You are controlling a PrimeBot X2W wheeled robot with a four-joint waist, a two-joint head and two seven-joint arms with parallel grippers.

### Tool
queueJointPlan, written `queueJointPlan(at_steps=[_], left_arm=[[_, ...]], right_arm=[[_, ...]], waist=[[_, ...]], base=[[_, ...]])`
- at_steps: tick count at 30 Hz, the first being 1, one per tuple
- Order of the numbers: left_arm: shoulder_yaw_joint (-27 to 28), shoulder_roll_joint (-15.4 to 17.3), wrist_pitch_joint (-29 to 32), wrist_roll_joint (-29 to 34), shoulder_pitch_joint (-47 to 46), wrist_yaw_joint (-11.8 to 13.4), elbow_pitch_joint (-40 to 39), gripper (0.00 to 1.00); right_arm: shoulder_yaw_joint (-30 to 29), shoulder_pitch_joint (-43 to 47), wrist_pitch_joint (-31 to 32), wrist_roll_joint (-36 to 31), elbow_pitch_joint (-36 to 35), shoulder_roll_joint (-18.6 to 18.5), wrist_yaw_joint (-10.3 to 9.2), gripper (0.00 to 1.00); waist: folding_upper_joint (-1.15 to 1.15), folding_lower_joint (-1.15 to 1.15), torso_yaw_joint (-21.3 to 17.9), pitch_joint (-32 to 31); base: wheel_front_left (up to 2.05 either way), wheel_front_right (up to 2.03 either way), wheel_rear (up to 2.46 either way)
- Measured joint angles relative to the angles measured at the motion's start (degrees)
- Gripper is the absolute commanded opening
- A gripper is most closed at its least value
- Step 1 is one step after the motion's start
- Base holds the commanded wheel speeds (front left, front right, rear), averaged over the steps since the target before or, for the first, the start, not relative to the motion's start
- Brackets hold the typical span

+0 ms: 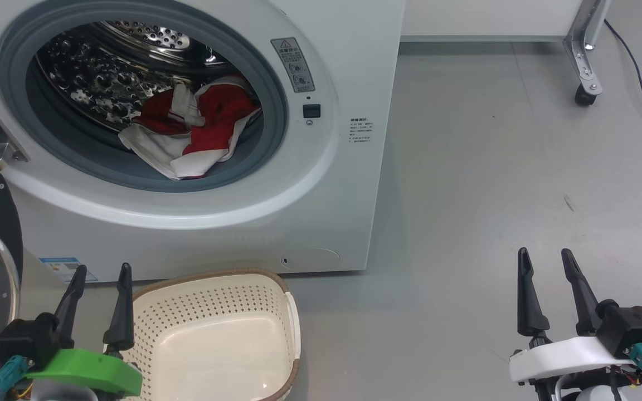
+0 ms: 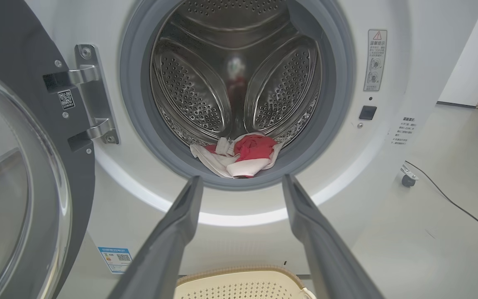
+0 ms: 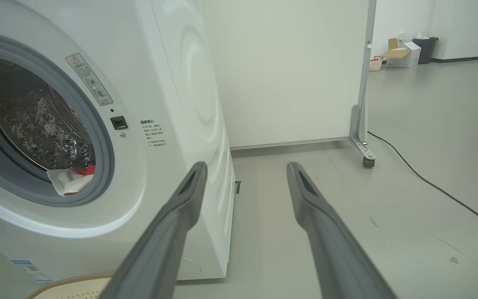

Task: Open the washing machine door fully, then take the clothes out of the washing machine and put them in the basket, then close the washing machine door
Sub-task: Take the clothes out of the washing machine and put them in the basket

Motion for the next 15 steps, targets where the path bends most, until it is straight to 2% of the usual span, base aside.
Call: queueJointPlan(at_steps=[15], left_arm=[[0.0,-0.1,0.0,0.5,0.0,0.0,0.0,1.00]], right_arm=[[-0.1,0.0,0.0,0.0,0.2,0.0,0.26,1.00]], waist=[[0.00,0.00,-0.1,-0.2]], base=[[0.04,-0.04,0.00]])
